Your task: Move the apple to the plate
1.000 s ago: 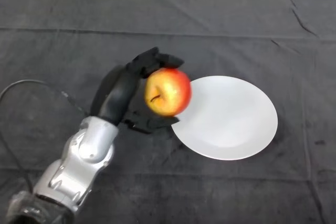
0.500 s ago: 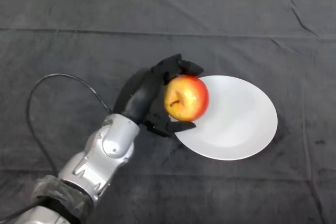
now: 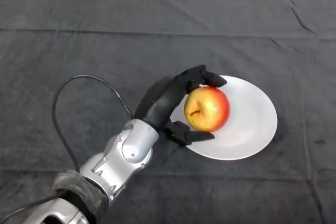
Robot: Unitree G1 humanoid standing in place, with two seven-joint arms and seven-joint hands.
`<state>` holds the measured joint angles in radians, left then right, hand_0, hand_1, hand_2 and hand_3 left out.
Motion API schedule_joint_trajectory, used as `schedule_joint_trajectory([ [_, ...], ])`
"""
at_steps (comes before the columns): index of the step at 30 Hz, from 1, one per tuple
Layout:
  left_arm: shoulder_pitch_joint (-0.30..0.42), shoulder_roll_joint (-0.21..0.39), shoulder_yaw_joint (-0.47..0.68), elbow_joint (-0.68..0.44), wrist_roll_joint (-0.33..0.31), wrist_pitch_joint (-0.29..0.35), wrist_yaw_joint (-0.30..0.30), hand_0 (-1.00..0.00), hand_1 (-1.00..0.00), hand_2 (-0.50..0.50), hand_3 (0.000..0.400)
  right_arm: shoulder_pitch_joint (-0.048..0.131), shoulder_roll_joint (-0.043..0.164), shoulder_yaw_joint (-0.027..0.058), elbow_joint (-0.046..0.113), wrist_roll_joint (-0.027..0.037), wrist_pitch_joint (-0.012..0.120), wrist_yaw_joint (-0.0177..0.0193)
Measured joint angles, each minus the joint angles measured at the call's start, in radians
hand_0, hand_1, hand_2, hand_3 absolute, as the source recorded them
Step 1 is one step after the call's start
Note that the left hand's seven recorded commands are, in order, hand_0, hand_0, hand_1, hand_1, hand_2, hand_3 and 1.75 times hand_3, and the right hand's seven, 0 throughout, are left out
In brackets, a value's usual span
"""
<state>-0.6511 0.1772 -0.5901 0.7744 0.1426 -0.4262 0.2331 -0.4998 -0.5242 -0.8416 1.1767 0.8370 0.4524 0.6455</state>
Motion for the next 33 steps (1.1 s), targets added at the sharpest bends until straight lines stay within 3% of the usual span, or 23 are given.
schedule_joint_trajectory([
  [7,-0.012,-0.001,-0.06,0.028,-0.033,-0.022,0.01,-1.0,-1.0,0.0,0.4,0.0,0.0,0.0,0.0,0.0,0.0,0.0],
  [8,-0.016,-0.001,-0.072,0.032,-0.04,-0.024,0.01,-1.0,-0.91,-0.05,0.4,0.0,0.0,0.0,0.0,0.0,0.0,0.0],
  [9,-0.02,-0.002,-0.079,0.037,-0.044,-0.027,0.01,-1.0,-0.72,-0.14,0.4,0.0,0.0,0.0,0.0,0.0,0.0,0.0],
  [10,-0.027,-0.003,-0.085,0.047,-0.049,-0.032,0.01,-1.0,-0.46,-0.27,0.4,0.0,0.0,0.0,0.0,0.0,0.0,0.0],
  [11,-0.036,-0.002,-0.095,0.058,-0.051,-0.037,0.01,-0.96,-0.11,-0.43,0.386,0.0,0.0,0.0,0.0,0.0,0.0,0.0],
  [12,-0.04,-0.002,-0.1,0.061,-0.053,-0.039,0.01,-0.78,0.0,-0.39,0.314,0.0,0.0,0.0,0.0,0.0,0.0,0.0],
  [15,-0.041,-0.003,-0.105,0.065,-0.058,-0.042,0.01,-0.2,0.0,-0.1,0.078,0.0,0.0,0.0,0.0,0.0,0.0,0.0],
  [16,-0.042,-0.003,-0.11,0.067,-0.059,-0.042,0.01,-0.06,0.0,-0.03,0.025,0.0,0.0,0.0,0.0,0.0,0.0,0.0],
  [17,-0.042,-0.003,-0.112,0.069,-0.059,-0.042,0.01,0.0,0.0,0.0,0.0,0.0,0.0,0.0,0.0,0.0,0.0,0.0],
  [33,-0.054,0.011,-0.116,0.097,-0.099,-0.06,-0.005,0.0,0.0,0.0,0.0,0.0,0.0,0.0,0.0,0.0,0.0,0.0003],
])
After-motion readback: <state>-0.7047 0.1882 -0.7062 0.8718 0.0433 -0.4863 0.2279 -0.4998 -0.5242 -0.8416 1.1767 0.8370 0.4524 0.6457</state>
